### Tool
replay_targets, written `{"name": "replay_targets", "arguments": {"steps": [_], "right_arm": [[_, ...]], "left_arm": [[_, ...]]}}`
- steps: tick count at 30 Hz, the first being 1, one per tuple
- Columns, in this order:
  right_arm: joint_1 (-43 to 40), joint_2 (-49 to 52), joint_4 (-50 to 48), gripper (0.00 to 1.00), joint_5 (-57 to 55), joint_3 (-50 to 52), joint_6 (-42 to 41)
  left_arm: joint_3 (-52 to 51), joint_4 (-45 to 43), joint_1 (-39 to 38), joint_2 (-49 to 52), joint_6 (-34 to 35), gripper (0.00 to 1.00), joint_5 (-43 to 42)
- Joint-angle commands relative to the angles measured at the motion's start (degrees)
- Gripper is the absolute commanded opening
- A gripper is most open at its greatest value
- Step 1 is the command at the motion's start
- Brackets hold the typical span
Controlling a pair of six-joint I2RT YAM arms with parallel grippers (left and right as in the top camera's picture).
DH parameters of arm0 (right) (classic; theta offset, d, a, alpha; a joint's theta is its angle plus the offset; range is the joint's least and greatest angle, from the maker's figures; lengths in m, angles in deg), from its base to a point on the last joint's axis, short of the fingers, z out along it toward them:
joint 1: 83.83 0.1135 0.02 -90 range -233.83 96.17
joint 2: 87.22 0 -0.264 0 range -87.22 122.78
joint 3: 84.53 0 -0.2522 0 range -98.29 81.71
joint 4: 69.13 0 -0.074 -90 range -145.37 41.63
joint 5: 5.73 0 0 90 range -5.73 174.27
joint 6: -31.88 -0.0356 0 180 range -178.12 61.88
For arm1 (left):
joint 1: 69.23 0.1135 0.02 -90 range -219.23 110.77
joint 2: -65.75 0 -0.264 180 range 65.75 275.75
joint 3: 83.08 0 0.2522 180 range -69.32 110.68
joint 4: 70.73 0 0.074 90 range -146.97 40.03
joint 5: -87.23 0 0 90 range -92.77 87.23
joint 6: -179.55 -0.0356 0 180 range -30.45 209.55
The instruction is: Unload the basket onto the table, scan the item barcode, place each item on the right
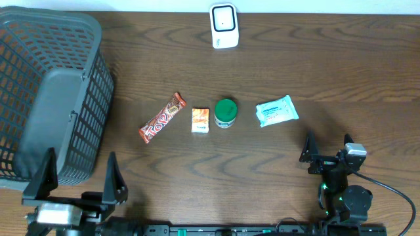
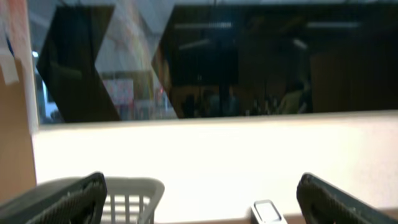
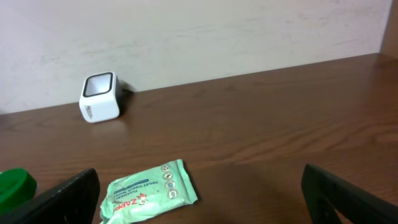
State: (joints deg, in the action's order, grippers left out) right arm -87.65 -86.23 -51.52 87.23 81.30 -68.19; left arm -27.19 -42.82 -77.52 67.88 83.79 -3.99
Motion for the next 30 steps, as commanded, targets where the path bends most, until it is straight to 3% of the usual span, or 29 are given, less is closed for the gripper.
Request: {"name": "replay_targets", "arguments": {"steps": [1,3,7,12,18,22,30], "right_arm": [[0.28,-0.24,0.22,0.99,-0.09,0.09,-0.59],[0.28,-0.24,0.22,0.99,-0.09,0.09,-0.59],[0.28,-0.24,0.22,0.99,-0.09,0.09,-0.59],[0.28,-0.24,0.22,0.99,-0.07,0.09,-0.59],[0.28,-0.24,0.22,0.99,-0.09,0.09,-0.59],[0.28,-0.24,0.22,0.99,-0.07,0.09,-0.59],[0.28,-0.24,0.22,0.99,-0.07,0.09,-0.59]], "left_arm": [[-0.09,2.43,0.13,0.83,0.72,0.98,-0.79],[-0.09,5.01,0.15,0.83,0.35,0.98,0.22],[-0.09,12.11,0.13,0.83,-3.56,0.98,13.44],[-0.09,26.38,0.13,0.83,-2.71,0.98,7.98],[-1.03,28.37,0.13,0.83,-2.71,0.98,4.76],[-4.90,24.13,0.09,0.28,-2.69,0.98,4.59],[-21.75,0.00,0.09,0.28,-2.71,0.98,3.06]]}}
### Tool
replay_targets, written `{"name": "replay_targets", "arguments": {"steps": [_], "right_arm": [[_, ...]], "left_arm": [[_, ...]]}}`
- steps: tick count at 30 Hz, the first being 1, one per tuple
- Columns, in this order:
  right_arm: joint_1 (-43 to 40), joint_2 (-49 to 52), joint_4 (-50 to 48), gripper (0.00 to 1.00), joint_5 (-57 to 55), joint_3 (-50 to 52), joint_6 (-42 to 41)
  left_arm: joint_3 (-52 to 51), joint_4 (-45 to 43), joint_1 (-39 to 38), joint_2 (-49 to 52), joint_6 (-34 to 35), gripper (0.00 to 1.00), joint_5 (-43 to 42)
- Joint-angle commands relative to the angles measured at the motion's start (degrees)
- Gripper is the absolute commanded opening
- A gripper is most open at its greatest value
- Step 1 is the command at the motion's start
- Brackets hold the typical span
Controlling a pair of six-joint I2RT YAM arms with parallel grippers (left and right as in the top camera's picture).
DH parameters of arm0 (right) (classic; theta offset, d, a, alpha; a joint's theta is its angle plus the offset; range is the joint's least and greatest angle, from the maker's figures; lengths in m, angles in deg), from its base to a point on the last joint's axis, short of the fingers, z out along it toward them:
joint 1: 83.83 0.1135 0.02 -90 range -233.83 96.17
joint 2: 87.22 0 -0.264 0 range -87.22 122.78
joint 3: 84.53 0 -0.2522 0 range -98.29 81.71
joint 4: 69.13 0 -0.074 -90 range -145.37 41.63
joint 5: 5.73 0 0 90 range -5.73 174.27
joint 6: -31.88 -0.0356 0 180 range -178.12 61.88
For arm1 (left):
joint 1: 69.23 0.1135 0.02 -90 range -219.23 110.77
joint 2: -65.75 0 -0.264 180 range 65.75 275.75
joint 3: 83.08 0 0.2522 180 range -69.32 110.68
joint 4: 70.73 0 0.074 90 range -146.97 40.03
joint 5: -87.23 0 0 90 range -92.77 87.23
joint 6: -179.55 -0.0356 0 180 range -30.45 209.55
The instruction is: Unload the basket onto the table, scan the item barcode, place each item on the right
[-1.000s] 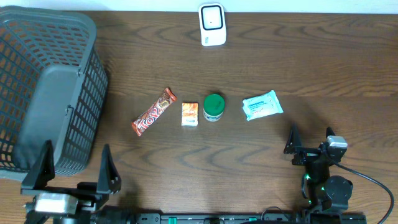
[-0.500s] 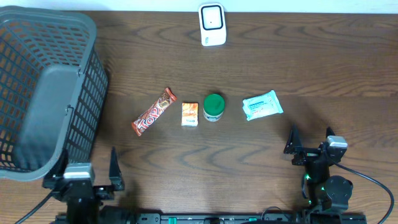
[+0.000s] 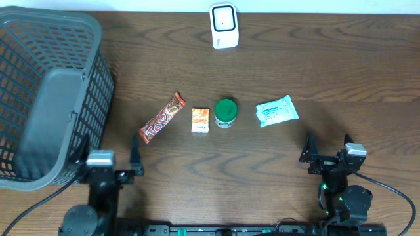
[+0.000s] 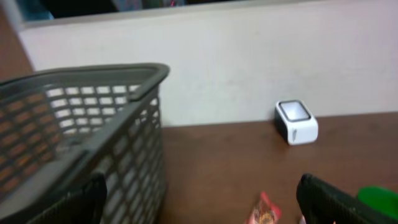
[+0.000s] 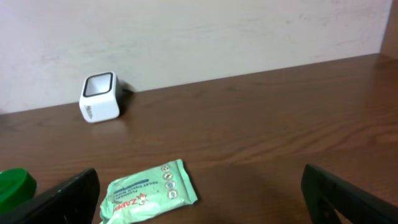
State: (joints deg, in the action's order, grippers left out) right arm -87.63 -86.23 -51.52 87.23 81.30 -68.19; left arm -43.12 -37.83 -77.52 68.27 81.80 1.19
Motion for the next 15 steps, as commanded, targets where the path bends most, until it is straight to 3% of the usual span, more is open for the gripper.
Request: {"name": "replay_targets", "arguments": {"steps": [1,7,15], "right_arm": [[0.26,-0.24,0.22,0.99,-0.09,0.09,-0.59],[0.26,-0.24,0.22,0.99,-0.09,0.09,-0.57],[0.26,-0.24,0.22,0.99,-0.07,0.09,-0.59]], "left_arm": [[-9.90,-10.01,0.09,-0.11,-0.70,0.98,-3.10],[-20.96,-22.34,0.09,-0.13,-0.72,0.98,-4.66],[-25.99,-21.38,2.23,-0.68,-0.72,0.98,-4.66]]}}
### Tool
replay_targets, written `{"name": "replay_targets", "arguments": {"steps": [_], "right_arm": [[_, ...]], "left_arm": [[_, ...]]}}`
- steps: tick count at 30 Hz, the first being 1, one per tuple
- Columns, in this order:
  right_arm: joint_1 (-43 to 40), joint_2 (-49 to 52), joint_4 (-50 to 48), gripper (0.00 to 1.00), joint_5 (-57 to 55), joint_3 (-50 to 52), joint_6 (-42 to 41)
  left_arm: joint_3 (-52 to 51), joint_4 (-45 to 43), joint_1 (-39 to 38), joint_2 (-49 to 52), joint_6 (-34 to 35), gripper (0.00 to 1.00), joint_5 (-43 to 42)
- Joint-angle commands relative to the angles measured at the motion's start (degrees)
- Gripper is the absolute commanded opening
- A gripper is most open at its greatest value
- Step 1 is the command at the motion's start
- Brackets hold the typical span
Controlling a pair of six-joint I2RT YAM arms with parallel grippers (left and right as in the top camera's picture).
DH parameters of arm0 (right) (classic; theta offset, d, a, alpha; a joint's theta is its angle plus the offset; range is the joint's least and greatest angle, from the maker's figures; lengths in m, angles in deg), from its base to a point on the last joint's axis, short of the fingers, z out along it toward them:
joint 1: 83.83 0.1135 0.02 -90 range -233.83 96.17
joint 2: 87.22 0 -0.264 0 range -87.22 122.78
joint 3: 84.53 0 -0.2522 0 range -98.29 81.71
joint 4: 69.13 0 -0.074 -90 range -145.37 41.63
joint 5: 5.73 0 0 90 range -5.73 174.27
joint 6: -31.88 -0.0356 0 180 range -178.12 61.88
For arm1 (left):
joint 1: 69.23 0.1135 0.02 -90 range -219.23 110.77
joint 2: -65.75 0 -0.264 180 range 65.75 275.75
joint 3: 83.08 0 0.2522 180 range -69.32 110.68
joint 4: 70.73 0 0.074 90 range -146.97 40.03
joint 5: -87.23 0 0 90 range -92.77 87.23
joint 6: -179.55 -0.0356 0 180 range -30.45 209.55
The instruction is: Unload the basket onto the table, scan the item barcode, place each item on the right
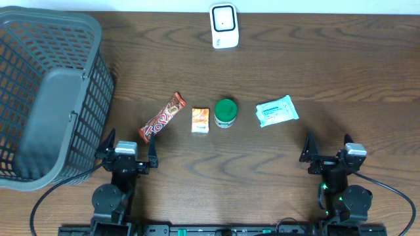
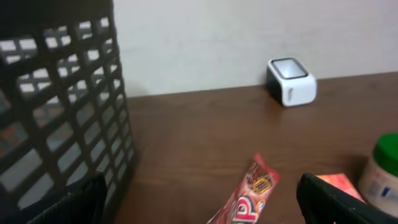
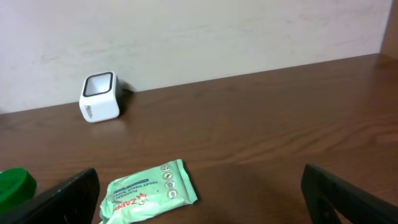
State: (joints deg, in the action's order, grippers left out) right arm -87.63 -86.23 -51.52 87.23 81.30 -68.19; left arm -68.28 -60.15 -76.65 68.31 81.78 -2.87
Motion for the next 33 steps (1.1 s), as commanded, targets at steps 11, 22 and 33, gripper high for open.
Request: {"name": "replay_targets", "arguments": {"steps": [11,22,33], "right_arm": [[0.26,-0.24,0.22,0.99,-0.09,0.09,-0.59],[0.26,-0.24,0.22,0.99,-0.07,0.09,-0.59],[0.26,-0.24,0.22,0.99,-0.09,0.09,-0.59]], "left_arm": [[-0.81,7.23,3.80,-2.49,-0.48,0.98,-0.85],[-0.81,7.26,3.82,-2.49,-0.48,0.98,-0.98],[-0.81,7.23,3.82,-2.49,4.00,0.98,-0.76]]}}
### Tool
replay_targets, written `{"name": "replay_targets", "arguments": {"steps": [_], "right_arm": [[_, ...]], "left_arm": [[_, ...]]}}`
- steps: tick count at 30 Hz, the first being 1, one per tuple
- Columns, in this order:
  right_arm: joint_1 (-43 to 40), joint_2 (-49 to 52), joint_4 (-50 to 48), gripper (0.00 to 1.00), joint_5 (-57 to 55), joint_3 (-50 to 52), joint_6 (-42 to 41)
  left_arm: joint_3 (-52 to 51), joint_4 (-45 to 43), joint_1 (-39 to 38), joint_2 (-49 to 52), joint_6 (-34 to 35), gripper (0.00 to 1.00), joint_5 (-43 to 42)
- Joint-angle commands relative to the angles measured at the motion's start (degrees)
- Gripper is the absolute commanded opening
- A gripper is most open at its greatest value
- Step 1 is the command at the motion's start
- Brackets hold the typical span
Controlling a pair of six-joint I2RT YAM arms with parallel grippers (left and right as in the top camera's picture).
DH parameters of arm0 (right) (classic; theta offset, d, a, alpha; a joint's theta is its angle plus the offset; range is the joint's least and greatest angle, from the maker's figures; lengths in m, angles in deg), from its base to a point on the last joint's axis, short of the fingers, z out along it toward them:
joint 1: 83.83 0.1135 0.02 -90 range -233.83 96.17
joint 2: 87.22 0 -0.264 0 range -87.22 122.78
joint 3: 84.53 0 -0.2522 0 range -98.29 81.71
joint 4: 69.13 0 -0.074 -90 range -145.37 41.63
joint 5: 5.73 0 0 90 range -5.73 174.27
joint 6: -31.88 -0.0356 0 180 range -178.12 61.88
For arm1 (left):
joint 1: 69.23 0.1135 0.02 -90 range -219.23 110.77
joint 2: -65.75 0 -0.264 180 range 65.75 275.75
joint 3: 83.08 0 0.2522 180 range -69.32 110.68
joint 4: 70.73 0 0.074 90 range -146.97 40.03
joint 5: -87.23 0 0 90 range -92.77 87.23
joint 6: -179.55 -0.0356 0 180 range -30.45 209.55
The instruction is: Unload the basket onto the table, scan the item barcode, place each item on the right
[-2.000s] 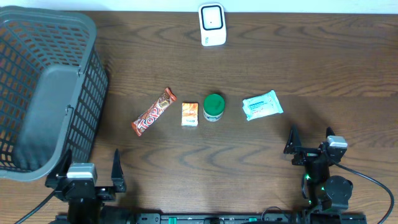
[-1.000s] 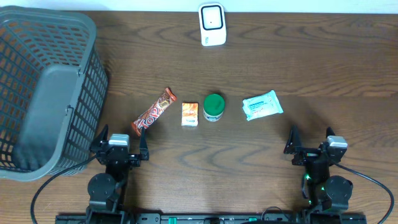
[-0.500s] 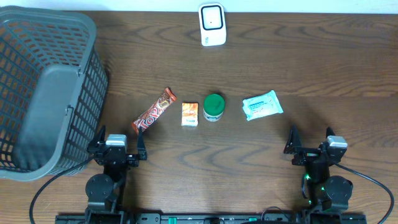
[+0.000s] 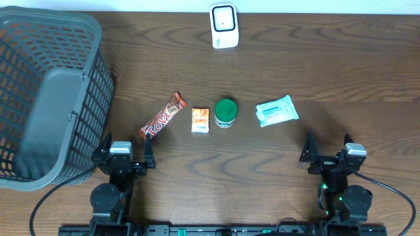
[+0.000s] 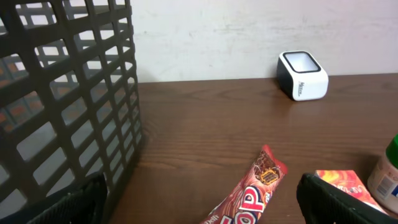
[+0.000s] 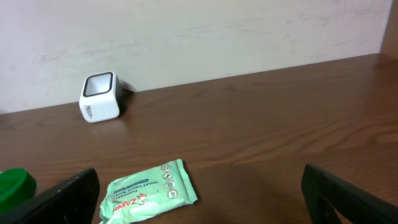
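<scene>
A white barcode scanner (image 4: 224, 25) stands at the table's far edge. Four items lie in a row mid-table: a red candy bar (image 4: 162, 118), a small orange box (image 4: 200, 120), a green-lidded jar (image 4: 226, 113) and a mint tissue pack (image 4: 276, 110). My left gripper (image 4: 124, 154) rests open at the near edge, just short of the candy bar (image 5: 249, 196), with nothing between its fingers (image 5: 74, 202). My right gripper (image 4: 327, 154) is open and empty at the near right, with the tissue pack (image 6: 149, 190) ahead of it.
A large grey basket (image 4: 46, 92) fills the left side, and its mesh wall (image 5: 62, 93) stands close to the left of my left gripper. The pale wall rises behind the scanner (image 6: 99, 97).
My left gripper has shifted slightly left at the near edge, so its view shows more of the candy bar and the basket wall. The right arm and all items are unchanged.
My left gripper first sat at the near left corner with its camera aimed high at a window. Then it stood lower and further right, looking at the basket and scanner. Later it faced the candy bar, where it stays. The right gripper stayed still, open.
</scene>
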State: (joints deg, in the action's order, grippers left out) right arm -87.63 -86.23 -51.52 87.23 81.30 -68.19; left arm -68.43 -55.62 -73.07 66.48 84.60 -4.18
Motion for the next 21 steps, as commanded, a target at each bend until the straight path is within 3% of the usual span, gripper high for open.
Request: {"name": "replay_targets", "arguments": {"steps": [1,21], "right_arm": [[0.26,-0.24,0.22,0.99,-0.09,0.09,-0.59],[0.26,-0.24,-0.33,0.99,-0.07,0.09,-0.59]], "left_arm": [[-0.66,2.71,0.24,-0.66,1.20,0.98,0.52],[-0.66,2.71,0.24,-0.50,1.18,0.98,0.52]]}}
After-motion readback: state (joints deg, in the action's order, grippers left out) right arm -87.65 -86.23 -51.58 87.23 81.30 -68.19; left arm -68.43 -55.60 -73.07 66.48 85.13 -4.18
